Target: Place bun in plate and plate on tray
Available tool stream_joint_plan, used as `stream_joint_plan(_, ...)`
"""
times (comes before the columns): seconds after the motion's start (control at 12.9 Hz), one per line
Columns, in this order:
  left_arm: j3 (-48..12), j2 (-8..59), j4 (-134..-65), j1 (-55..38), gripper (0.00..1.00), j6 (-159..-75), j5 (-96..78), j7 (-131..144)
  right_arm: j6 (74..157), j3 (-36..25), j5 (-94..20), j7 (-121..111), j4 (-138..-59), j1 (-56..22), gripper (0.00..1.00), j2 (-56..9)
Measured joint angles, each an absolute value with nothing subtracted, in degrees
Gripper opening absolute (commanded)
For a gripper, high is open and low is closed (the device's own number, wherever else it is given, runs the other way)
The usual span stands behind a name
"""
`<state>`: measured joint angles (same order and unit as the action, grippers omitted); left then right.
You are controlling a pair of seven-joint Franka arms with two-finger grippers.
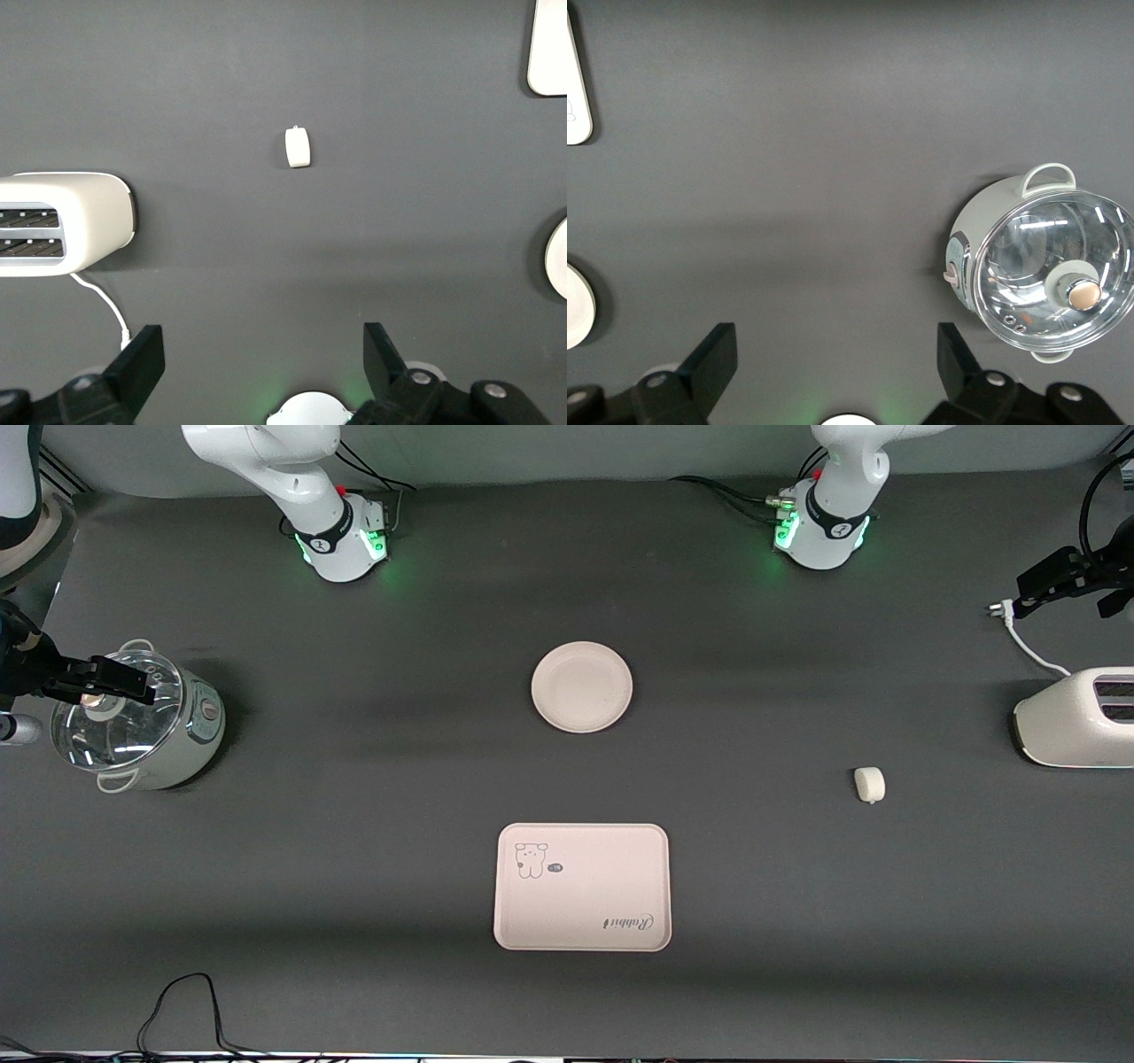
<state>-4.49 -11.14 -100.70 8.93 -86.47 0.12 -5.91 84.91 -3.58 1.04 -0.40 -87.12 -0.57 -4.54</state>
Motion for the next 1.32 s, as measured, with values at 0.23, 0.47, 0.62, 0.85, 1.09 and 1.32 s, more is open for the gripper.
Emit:
stream_joint_plan(0.23, -4.49, -11.11, -100.70, 8.93, 1.00, -86.47, -0.15, -5.91, 84.91, -3.58, 1.04, -0.40, -87.12, -0.57, 1.00, -4.54)
stream_joint_plan(0.47, -4.48, -11.06, -100.70, 8.93, 1.00, -86.47, -0.18, -5.91, 84.91, -3.58, 1.04, -0.40, -87.12, -0.58, 1.00, -4.54)
stream_joint_plan(0.62, -4.47, -10.41, -100.73, 8.94, 1.00, -86.70, -0.18, -5.91, 84.91, -3.58, 1.04, -0.40, -87.12, -0.58, 1.00, -4.54)
stream_joint_plan(0.85, -4.57, -6.48, -101.29, 8.92, 1.00, -90.32, -0.17, -5.91, 84.91, -3.58, 1.04, -0.40, -87.16, -0.58, 1.00, -4.54)
stream_joint_plan(1.09, -4.89, 1.27, -101.86, 8.82, 1.00, -96.88, -0.17, -5.91, 84.91, -3.58, 1.03, -0.40, -87.23, -0.58, 1.00, -4.54)
stream_joint_plan(1.32, -5.13, 8.04, -103.71, 8.74, 1.00, -102.72, -0.21, -5.91, 84.91, -3.58, 1.03, -0.40, -87.29, -0.58, 1.00, -4.52)
